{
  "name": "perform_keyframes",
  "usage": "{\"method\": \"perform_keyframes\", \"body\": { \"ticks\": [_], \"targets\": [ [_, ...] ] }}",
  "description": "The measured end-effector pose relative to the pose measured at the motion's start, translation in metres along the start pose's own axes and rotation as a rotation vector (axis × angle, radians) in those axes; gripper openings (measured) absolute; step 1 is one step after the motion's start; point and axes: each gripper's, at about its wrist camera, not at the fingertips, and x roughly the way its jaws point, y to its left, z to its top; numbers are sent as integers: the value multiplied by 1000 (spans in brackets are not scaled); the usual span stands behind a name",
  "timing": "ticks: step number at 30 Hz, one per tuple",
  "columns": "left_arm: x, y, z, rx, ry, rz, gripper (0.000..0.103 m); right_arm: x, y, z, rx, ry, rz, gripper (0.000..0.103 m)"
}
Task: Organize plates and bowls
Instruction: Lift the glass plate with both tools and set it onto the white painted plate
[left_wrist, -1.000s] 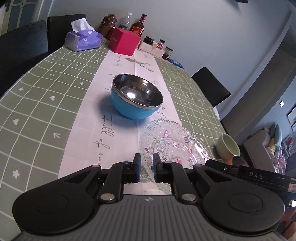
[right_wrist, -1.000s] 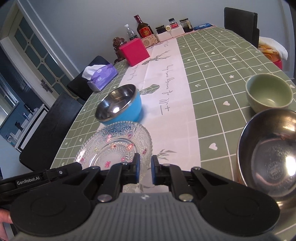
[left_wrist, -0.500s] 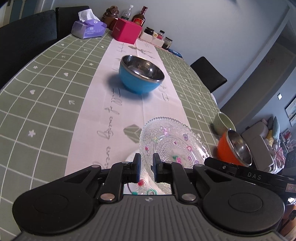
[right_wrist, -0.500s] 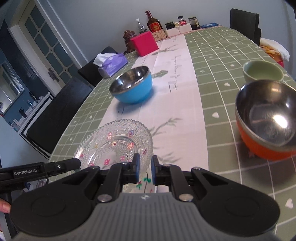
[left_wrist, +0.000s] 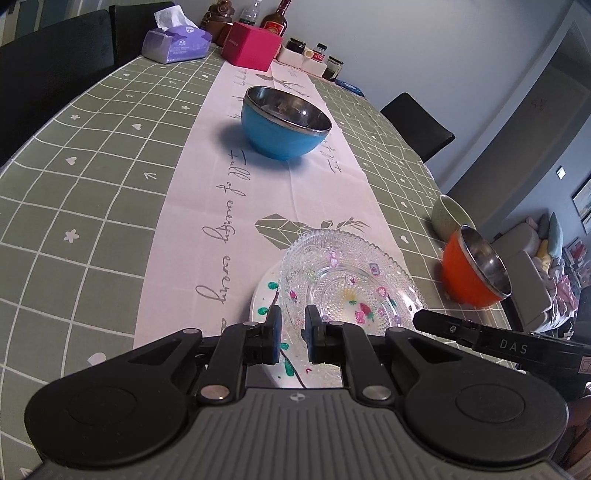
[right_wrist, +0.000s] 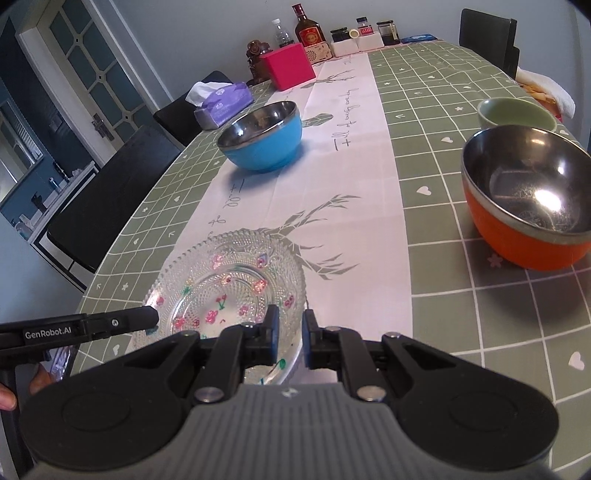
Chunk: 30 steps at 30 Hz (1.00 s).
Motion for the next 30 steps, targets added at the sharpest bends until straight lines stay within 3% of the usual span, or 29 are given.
{"method": "perform_keyframes", "body": {
  "ticks": [30],
  "targets": [
    [3,-4,-10,69,32,112,14,9,17,-7,-118,36,-48,10]
  ]
}}
